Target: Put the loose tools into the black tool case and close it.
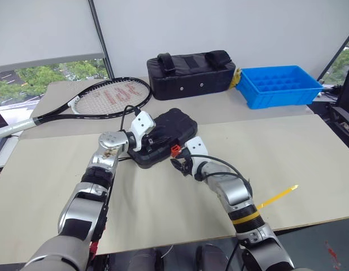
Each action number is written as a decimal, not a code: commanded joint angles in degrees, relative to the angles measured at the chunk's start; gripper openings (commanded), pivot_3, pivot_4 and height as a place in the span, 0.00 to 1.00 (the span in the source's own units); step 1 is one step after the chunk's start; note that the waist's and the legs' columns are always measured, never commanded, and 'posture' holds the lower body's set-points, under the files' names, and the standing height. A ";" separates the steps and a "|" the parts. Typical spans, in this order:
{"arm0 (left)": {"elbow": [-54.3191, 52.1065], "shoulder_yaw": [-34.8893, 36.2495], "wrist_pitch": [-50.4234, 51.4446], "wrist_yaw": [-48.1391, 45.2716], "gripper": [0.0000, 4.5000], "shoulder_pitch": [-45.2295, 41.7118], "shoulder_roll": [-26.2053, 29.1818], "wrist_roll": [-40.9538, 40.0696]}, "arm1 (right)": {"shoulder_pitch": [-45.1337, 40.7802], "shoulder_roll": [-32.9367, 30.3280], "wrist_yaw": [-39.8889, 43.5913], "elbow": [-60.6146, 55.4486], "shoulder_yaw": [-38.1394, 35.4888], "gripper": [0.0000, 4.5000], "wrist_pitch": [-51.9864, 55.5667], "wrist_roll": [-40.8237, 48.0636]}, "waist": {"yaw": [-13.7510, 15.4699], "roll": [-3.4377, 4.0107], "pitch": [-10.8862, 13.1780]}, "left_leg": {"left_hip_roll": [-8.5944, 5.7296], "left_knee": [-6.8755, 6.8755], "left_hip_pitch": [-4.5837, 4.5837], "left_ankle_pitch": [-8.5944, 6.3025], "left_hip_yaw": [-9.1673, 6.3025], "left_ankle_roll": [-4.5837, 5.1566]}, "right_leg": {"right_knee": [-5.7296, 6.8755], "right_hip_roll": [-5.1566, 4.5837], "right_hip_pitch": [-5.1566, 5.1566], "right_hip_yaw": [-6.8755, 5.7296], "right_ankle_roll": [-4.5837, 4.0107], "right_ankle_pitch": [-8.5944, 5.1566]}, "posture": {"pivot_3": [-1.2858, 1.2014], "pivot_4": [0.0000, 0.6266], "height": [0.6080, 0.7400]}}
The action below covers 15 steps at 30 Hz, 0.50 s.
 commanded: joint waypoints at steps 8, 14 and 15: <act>3.96 -2.46 1.61 -0.71 0.57 3.37 0.58 3.18 | -1.98 0.72 0.05 2.77 -1.04 0.50 -6.96 -0.38 | -0.06 0.00 0.00 | 0.00 -0.03 -0.01 0.00 0.00 0.00 | -0.01 -0.01 -0.01 0.00 0.00 0.00 | 0.52 0.24 1.00; 4.84 -2.69 1.32 -0.81 0.57 3.10 0.63 3.53 | -1.37 0.12 0.87 1.34 -0.39 0.26 -6.90 -0.91 | -0.04 0.00 0.00 | -0.01 -0.03 -0.03 0.00 0.00 0.00 | -0.02 -0.03 -0.02 -0.01 0.00 0.00 | 0.52 0.24 1.00; 4.90 -2.77 1.29 -0.88 0.57 3.11 0.57 3.58 | -1.05 -0.27 1.08 0.59 -0.01 0.26 -7.00 -1.31 | -0.03 0.00 0.00 | 0.00 -0.04 -0.03 0.00 0.00 0.00 | -0.03 -0.03 -0.02 -0.01 0.00 0.00 | 0.52 0.24 1.00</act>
